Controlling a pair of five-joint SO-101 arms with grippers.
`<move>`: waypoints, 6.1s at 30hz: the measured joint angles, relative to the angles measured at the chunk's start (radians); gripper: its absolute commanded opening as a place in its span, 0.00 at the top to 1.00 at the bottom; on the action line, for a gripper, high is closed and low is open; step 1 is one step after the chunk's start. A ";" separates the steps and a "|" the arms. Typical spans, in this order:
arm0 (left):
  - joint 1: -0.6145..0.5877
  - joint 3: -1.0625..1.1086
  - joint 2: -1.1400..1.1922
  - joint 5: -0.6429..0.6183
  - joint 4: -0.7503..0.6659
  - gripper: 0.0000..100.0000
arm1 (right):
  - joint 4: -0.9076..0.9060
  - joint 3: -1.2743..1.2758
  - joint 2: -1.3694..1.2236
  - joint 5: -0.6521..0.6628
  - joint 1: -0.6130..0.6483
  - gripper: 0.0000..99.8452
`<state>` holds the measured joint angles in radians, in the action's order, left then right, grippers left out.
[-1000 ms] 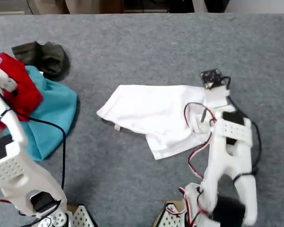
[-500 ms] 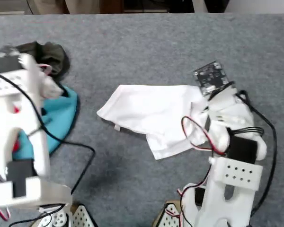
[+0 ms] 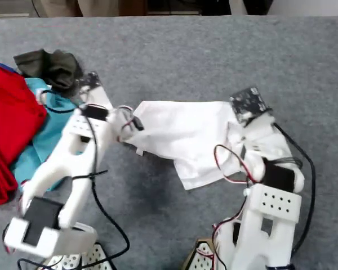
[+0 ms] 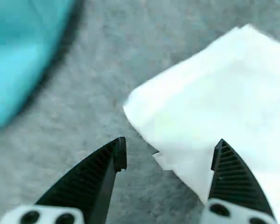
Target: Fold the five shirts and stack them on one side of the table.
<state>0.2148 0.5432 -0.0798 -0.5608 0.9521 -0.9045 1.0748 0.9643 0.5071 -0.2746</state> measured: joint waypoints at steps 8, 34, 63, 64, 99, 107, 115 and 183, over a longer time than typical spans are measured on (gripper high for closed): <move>0.008 -0.247 0.362 -0.095 0.049 0.94 | 0.137 0.115 0.000 0.000 -0.104 0.97; -0.265 -1.379 0.462 0.032 0.667 0.98 | -0.017 0.118 0.000 0.359 -0.143 0.80; -0.407 -1.235 0.459 0.032 0.632 0.98 | -0.063 0.077 -0.037 -0.035 0.845 0.81; -0.413 -1.192 0.459 0.032 0.611 0.98 | -0.029 0.077 -0.068 -0.054 0.848 0.81; -0.382 -0.428 0.245 0.034 0.322 0.98 | -0.354 -0.672 -1.039 0.580 0.230 0.78; -0.381 -0.135 0.083 0.034 -0.048 0.98 | -0.361 -0.571 -0.701 0.575 0.233 0.92; -0.381 -0.106 0.078 0.032 -0.092 0.98 | -0.315 -0.209 -0.404 0.523 0.509 0.88; -0.381 -0.049 0.075 0.034 -0.101 0.98 | -0.069 -0.049 -0.704 0.296 0.755 1.00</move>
<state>-0.1657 0.4941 -0.0046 -0.5271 0.8508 -0.9735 1.0257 0.2601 0.8032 0.4803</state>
